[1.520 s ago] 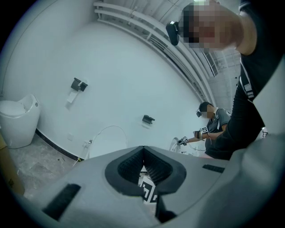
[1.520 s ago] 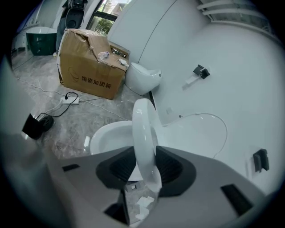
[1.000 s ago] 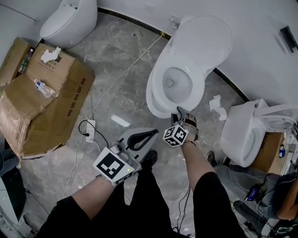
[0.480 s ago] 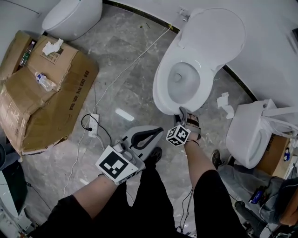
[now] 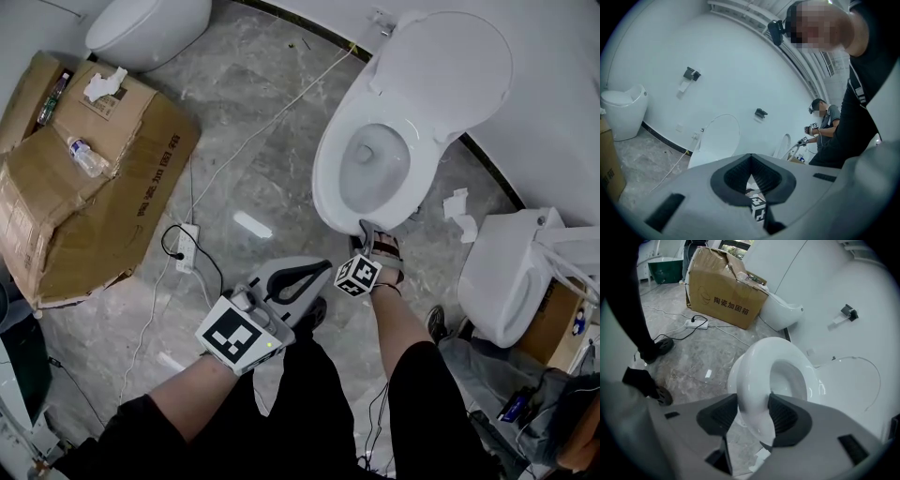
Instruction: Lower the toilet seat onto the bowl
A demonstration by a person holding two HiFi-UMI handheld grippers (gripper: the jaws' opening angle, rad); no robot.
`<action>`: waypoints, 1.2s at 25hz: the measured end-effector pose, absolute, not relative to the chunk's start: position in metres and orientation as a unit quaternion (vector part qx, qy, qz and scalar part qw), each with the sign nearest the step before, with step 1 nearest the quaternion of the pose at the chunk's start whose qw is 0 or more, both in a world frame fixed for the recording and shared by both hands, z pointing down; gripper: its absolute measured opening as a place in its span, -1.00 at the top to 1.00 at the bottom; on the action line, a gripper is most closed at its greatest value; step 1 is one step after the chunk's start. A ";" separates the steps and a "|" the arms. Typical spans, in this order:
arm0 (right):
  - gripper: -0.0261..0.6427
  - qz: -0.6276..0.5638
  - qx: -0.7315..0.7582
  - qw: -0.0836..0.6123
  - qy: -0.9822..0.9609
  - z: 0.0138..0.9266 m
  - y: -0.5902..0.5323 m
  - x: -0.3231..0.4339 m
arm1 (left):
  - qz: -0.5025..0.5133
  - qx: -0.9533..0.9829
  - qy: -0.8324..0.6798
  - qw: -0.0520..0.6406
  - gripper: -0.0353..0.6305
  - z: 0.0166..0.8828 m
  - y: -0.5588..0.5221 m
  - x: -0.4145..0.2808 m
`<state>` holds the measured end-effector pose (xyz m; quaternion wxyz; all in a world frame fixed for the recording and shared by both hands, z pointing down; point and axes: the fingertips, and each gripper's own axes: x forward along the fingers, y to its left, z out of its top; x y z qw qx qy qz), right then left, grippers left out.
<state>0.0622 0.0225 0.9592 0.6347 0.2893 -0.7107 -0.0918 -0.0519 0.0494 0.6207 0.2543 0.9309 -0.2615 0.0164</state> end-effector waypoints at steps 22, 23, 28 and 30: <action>0.31 -0.026 0.217 0.645 -0.732 0.982 0.030 0.056 | 0.015 0.930 -0.272 0.247 0.85 0.616 0.047 -0.058; 0.31 -0.025 0.224 0.641 -0.734 0.973 0.031 0.055 | 0.015 0.931 -0.269 0.245 0.85 0.610 0.050 -0.057; 0.31 -0.027 0.251 0.625 -0.739 0.917 0.037 0.053 | 0.013 0.941 -0.251 0.227 0.85 0.573 0.061 -0.056; 0.31 -0.020 0.269 0.613 -0.743 0.887 0.042 0.050 | 0.015 0.946 -0.242 0.214 0.85 0.559 0.068 -0.058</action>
